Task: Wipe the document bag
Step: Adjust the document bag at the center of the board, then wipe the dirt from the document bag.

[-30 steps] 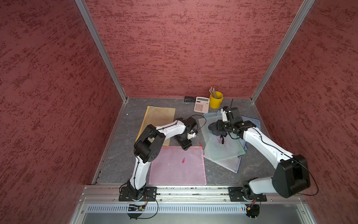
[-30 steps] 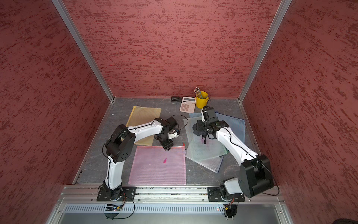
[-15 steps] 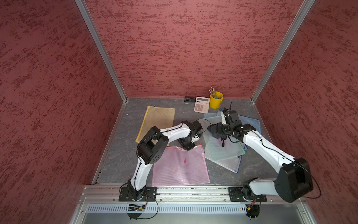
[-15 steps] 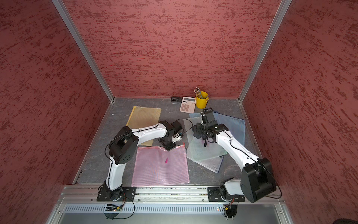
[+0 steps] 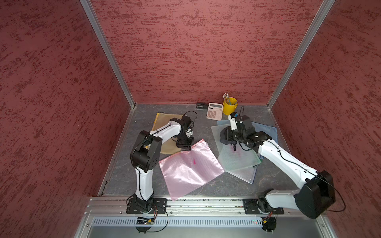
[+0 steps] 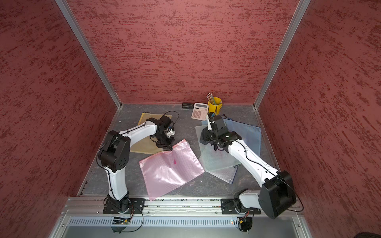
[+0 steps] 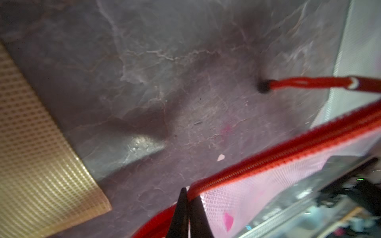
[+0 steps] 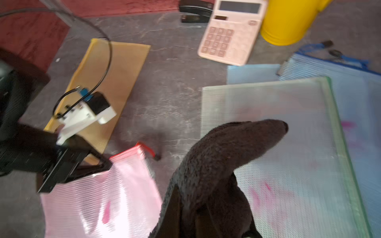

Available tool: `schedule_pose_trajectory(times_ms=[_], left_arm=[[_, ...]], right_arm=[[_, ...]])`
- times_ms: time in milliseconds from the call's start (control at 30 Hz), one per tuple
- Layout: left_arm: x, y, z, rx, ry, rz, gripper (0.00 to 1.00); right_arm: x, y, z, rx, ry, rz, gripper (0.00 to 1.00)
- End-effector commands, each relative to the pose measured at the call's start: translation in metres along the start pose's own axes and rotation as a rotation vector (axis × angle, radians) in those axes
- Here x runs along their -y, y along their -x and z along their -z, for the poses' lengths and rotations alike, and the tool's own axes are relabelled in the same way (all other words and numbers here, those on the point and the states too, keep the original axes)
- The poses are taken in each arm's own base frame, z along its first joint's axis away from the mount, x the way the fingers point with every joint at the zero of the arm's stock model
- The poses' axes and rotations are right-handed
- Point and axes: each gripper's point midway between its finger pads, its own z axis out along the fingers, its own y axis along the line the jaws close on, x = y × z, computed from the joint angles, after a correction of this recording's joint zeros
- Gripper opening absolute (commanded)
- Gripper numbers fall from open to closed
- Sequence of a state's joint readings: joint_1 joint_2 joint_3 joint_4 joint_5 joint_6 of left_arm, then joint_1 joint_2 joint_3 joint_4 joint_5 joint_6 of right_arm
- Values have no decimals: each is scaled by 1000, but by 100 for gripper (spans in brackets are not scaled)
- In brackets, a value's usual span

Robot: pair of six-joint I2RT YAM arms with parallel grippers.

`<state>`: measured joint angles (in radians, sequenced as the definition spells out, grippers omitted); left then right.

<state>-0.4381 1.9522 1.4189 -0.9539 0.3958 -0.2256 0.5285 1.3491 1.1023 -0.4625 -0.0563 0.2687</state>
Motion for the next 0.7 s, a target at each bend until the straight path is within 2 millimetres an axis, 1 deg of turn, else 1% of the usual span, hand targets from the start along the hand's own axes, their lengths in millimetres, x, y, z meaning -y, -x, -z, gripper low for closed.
schedule_pose_trajectory(times_ms=[0, 100, 167, 233, 267, 367, 467, 533, 600, 633, 667], left_arm=[[33, 5, -5, -13, -245, 218, 0], [36, 16, -3, 21, -280, 291, 0], [33, 17, -5, 20, -264, 334, 0], [31, 14, -11, 19, -273, 366, 0], [30, 13, -14, 21, -282, 381, 0], [24, 6, -21, 24, -278, 397, 0], [19, -1, -25, 13, -265, 402, 0], [12, -6, -28, 11, -248, 412, 0], [7, -9, -29, 20, -244, 424, 0], [4, -10, -29, 26, -245, 432, 0], [1, -11, -29, 33, -243, 439, 0]], right_arm=[[-73, 6, -9, 28, 188, 154, 8], [-112, -23, -35, -40, 263, 198, 8], [-133, -35, -46, -47, 297, 236, 8], [-137, -45, -62, -63, 296, 218, 8], [-134, -56, -74, -93, 289, 209, 7], [-111, -92, -112, -184, 191, 173, 4], [-86, -118, -134, -267, 100, 103, 1], [-70, -126, -137, -296, 51, 67, 0], [-49, -136, -136, -324, -17, 35, 0], [-38, -146, -134, -354, -52, 33, 0], [-25, -159, -133, -394, -100, 44, 0]])
